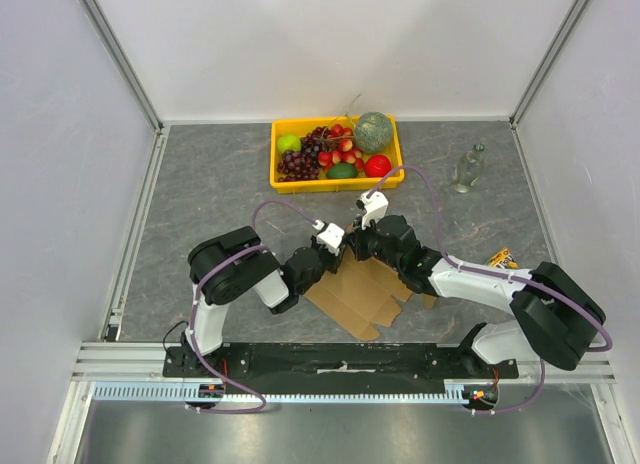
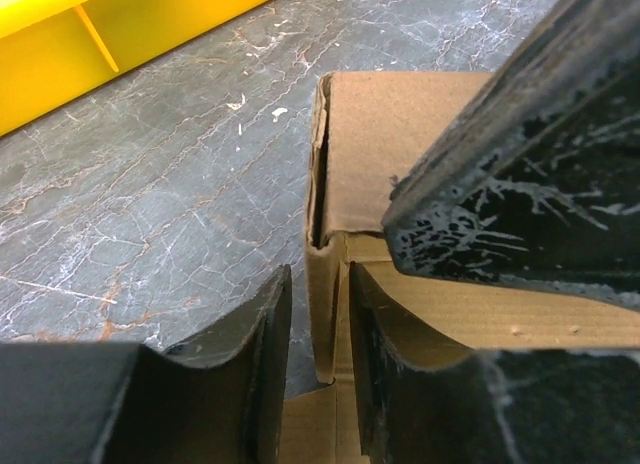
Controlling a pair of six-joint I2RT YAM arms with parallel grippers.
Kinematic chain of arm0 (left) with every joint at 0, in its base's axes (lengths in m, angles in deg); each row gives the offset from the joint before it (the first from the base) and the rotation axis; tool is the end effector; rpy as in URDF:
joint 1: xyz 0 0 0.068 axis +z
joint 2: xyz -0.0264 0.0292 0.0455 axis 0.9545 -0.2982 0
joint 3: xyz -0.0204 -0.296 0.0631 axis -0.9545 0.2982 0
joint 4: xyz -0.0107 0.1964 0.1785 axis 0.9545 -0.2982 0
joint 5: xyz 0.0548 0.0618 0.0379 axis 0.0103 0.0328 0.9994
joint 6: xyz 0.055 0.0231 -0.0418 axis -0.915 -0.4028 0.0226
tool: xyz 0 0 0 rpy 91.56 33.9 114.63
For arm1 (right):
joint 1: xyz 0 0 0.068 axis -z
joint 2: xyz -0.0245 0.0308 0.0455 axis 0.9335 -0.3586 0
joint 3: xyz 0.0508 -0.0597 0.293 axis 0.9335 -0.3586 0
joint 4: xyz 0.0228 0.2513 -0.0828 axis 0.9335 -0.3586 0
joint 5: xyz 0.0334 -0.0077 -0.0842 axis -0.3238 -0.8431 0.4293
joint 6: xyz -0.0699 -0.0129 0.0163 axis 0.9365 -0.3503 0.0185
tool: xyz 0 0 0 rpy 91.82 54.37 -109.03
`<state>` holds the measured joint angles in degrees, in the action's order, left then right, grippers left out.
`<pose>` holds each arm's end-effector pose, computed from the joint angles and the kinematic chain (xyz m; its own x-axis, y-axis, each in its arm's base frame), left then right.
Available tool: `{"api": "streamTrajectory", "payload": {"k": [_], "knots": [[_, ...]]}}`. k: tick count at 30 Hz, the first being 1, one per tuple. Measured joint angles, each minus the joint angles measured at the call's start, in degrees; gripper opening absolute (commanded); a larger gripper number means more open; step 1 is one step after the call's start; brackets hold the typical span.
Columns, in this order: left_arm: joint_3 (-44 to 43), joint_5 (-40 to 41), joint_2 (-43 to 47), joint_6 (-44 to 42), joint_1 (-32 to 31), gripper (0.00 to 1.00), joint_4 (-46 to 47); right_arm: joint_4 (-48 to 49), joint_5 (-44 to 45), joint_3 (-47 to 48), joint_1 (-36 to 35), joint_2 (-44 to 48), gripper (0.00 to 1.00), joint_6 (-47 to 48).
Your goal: Fold the paper box
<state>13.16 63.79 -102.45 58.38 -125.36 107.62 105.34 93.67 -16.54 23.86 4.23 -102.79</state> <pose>0.2279 -0.2735 0.1155 -0.1134 0.1265 -0.9855 0.6136 0.7890 0.0307 0.2186 0.2123 0.2190 -0.5015 0.0475 -0.8638 -0.4945 0.8036 0.3313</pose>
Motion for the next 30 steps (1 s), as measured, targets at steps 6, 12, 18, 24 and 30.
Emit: {"api": "streamTrajectory", "payload": {"k": [6, 12, 18, 24, 30], "knots": [[2.03, 0.90, 0.35, 0.09, -0.57, 0.55, 0.02, -0.63, -0.02, 0.00, 0.00, 0.90, 0.20, -0.04], [5.75, 0.96, 2.97, 1.11, -0.57, 0.63, 0.15, -2.01, 0.22, 0.48, 0.04, 2.21, 0.26, 0.02], [9.40, -1.03, 6.93, 2.93, -0.57, 0.64, -0.02, -4.00, 1.57, 0.79, 0.07, 4.68, 0.30, 0.28], [10.73, -2.95, 11.43, 4.50, -0.59, 0.64, 0.07, -4.87, 3.67, 1.16, 0.52, 9.84, 0.31, 1.11], [11.91, -3.56, 13.49, 5.81, -0.68, 0.64, 0.02, -6.40, 5.79, 1.25, 1.22, 12.13, 0.25, 2.12]]}}
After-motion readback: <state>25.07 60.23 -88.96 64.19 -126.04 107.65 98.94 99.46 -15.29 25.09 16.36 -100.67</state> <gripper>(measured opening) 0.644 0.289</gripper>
